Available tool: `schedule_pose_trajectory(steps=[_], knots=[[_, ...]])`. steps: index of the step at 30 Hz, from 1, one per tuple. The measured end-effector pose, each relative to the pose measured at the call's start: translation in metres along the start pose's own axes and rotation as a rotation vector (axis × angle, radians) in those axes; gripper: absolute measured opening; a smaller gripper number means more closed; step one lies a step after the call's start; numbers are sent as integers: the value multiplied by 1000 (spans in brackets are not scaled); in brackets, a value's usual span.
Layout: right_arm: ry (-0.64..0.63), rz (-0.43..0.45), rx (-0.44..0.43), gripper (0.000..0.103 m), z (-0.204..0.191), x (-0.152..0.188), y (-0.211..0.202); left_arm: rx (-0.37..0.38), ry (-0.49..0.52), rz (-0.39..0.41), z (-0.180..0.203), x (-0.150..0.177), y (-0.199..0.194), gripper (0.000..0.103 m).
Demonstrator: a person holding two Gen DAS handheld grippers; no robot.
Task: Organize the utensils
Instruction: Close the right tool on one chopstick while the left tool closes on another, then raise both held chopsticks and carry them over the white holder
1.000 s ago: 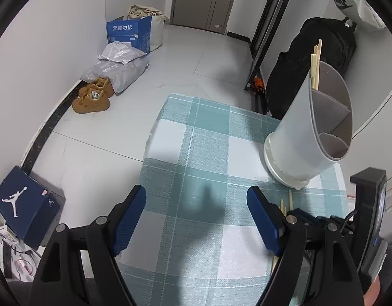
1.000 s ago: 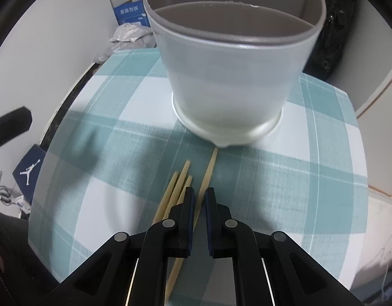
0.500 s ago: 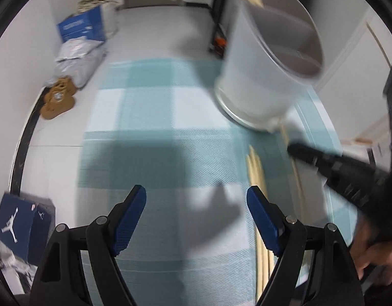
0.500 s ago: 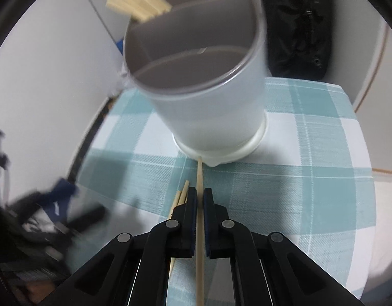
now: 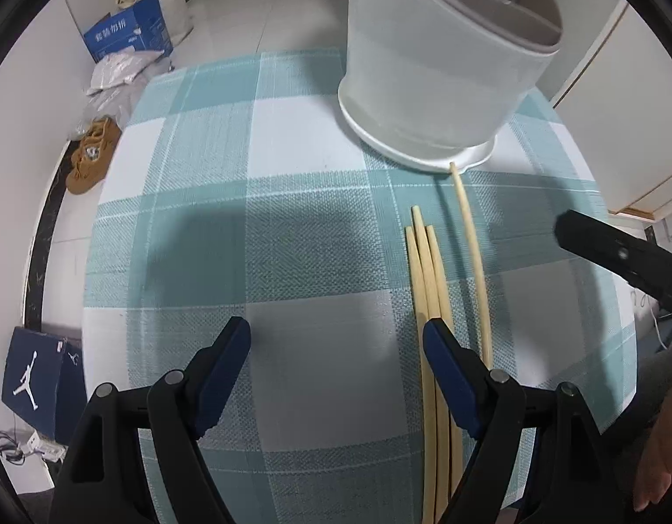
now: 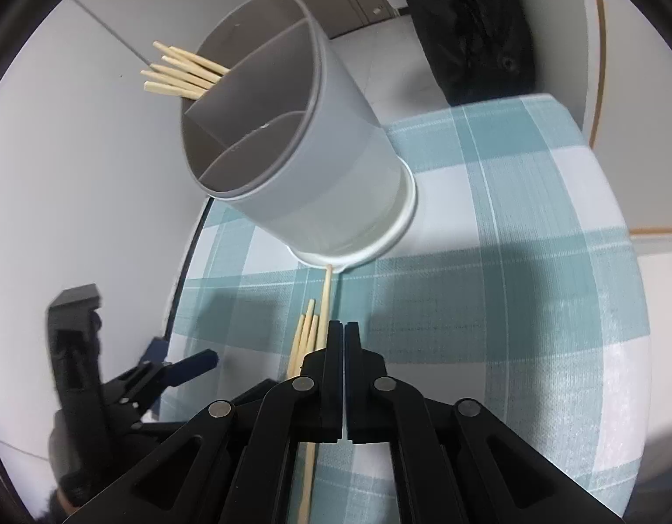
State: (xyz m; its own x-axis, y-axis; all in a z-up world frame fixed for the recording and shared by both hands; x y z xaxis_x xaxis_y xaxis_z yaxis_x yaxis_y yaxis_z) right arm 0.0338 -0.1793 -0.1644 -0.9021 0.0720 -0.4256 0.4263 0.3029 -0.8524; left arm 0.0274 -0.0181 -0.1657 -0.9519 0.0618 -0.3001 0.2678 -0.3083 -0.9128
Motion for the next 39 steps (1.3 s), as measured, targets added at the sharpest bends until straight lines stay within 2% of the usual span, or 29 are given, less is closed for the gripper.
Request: schedule_pose_trajectory(steps=[7, 10, 16, 18, 20, 21, 23, 24, 26, 28, 33, 39], knots=[[41, 1, 7, 3, 7, 0, -7, -19, 14, 3, 1, -4, 0, 78], [29, 17, 28, 3, 5, 0, -10, -64, 27, -16, 0, -4, 3, 78], [25, 4, 34, 6, 5, 1, -8, -62, 28, -19, 2, -7, 6, 77], [24, 1, 34, 6, 5, 1, -7, -61, 30, -10, 2, -12, 5, 68], [28, 1, 35, 12, 6, 1, -7, -58, 42, -3, 4, -17, 5, 49], [28, 3, 38, 13, 6, 1, -7, -54, 50, -3, 5, -18, 6, 46], [31, 7, 43, 19, 7, 0, -6, -45, 66, -7, 10, -20, 7, 28], [36, 6, 43, 20, 8, 0, -6, -44, 69, -8, 12, -19, 7, 24], [45, 1, 43, 25, 10, -2, -3, -38, 83, -12, 15, -20, 8, 7], [54, -6, 42, 27, 13, -3, 0, -21, 74, -15, 13, -22, 8, 3], [73, -37, 21, 30, 16, -4, 8, 24, 10, 10, 0, -27, 4, 1], [42, -61, -13, 30, 1, -10, 23, 109, -57, 109, -9, -33, -22, 1]])
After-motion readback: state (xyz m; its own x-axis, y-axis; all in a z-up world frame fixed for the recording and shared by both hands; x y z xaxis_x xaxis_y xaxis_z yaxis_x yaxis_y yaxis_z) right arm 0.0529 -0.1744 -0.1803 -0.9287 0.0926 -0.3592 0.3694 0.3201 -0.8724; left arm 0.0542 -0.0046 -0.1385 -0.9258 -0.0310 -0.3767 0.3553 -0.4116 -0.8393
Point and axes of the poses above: each gripper's, at about its wrist camera, not at the fingertips, and y roughly the way its jaws point, z to its right, x to its underside, the point moved 2 cm from there along y, roughly the way its jaws point, and after that the axes turned 12 degrees about x, right-handed, at the moved point
